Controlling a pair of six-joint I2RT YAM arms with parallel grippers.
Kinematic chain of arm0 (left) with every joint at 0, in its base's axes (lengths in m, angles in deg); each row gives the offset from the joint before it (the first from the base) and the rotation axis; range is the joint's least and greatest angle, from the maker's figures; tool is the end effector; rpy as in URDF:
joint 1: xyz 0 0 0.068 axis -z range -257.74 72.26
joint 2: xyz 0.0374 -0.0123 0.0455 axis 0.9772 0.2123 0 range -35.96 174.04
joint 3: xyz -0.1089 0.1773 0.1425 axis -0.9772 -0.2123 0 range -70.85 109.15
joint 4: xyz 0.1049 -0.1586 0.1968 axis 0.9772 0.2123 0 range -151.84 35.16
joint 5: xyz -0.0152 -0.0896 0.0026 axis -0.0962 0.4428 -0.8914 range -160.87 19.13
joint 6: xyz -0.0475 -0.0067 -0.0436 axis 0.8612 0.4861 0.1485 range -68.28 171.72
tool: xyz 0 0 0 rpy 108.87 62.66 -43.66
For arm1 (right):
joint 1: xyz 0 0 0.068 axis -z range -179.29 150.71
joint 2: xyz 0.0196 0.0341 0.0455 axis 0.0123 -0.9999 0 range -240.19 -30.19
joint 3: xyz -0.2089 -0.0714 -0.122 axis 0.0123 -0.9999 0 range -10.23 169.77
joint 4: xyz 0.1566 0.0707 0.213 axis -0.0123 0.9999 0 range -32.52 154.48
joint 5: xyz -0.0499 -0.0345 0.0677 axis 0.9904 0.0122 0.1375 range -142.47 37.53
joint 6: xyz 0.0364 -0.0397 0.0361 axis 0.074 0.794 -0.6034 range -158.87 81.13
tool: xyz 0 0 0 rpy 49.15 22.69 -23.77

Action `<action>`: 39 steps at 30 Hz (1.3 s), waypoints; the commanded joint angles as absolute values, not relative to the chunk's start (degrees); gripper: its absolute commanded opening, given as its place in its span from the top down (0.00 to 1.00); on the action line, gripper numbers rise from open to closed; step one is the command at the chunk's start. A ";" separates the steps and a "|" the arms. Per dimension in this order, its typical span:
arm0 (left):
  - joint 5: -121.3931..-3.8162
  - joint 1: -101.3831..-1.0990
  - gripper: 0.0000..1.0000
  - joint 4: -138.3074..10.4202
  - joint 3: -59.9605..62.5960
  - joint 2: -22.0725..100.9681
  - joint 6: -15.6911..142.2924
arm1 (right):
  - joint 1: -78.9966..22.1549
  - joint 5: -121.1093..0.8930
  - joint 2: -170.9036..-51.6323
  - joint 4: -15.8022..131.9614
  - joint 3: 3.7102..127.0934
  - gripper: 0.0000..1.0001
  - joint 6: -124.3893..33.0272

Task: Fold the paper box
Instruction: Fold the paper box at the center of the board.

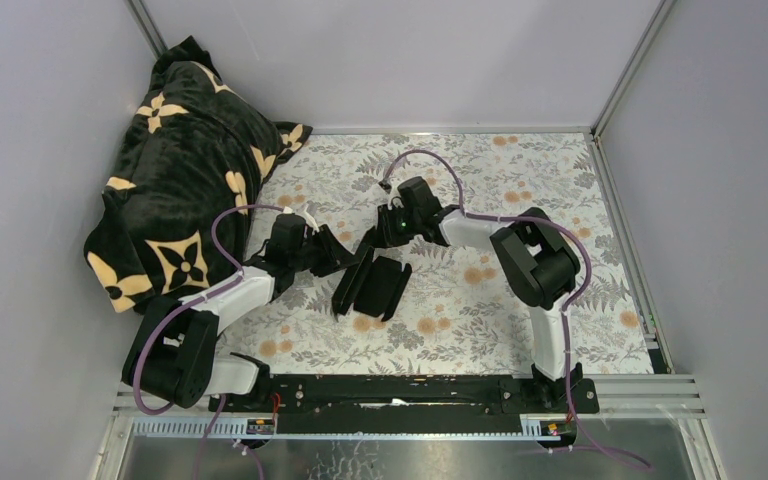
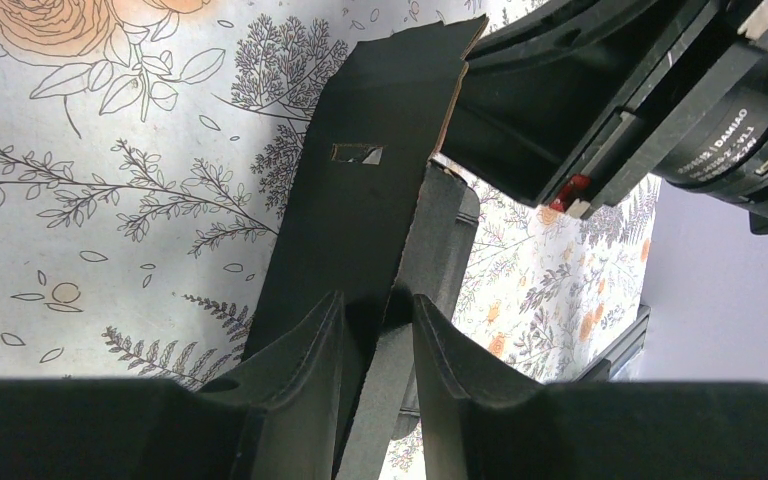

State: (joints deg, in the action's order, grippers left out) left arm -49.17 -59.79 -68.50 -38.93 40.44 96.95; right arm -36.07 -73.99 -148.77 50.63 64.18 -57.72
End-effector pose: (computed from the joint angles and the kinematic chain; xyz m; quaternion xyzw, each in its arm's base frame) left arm 0.2651 -0.1054 0.1373 -0.1275 0.8767 -0.3702 0.2794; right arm 0.3568 0.2898 0.1165 -0.2189 0.8568 0.3514 0.3075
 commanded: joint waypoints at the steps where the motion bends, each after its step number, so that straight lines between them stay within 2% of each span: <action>1: -50.43 -59.65 0.64 -66.67 -39.98 41.27 94.96 | -37.98 -76.97 -145.30 50.14 62.55 0.76 -56.94; 16: -50.39 -59.62 0.64 -66.60 -39.39 41.90 94.79 | -38.57 -78.20 -144.66 49.93 60.33 0.76 -55.68; 23: -50.45 -59.55 0.64 -66.33 -39.12 41.87 94.70 | -38.52 -68.72 -142.27 55.25 61.79 0.76 -53.08; 29: -50.43 -59.46 0.64 -66.24 -38.82 42.09 94.61 | -36.78 -66.73 -139.61 57.14 62.73 0.75 -52.45; 39: -50.68 -59.20 0.64 -66.79 -39.32 42.83 94.61 | -30.06 -71.71 -144.23 59.55 71.04 0.71 -54.33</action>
